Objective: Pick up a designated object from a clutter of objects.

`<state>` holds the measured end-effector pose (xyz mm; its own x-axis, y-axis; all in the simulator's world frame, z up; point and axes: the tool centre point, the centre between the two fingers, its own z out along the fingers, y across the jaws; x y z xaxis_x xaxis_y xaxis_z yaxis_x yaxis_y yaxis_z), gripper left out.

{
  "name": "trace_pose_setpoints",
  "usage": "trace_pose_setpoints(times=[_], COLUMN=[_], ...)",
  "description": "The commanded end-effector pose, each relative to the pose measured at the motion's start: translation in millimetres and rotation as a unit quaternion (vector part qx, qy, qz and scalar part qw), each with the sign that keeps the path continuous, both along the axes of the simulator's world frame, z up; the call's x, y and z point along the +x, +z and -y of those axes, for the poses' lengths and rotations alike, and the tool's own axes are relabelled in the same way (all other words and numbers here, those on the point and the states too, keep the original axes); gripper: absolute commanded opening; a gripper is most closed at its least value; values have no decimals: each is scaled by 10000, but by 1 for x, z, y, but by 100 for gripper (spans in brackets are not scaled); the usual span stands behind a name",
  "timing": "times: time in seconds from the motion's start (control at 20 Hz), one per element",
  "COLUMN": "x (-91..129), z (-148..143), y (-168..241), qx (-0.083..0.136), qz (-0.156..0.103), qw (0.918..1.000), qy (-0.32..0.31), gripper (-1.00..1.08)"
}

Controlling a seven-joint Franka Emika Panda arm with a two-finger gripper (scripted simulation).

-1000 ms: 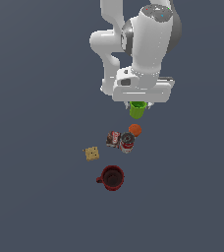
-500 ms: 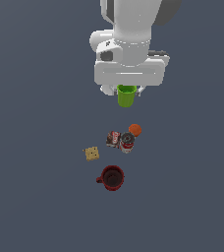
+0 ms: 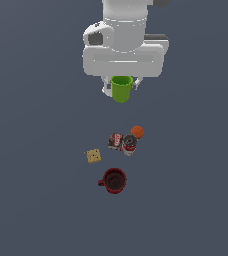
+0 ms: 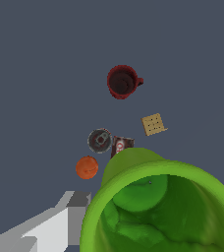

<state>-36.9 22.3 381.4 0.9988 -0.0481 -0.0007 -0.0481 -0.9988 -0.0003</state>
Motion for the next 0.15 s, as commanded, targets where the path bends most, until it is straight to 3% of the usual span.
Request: trace_pose_setpoints(times=[0.0,0.1], x=[2,2], z=[2,2], y=[4,5], qx=[-1,-1], qz=[2,2], qw=[10000,10000], qy=[3,3], gripper=[-100,-100])
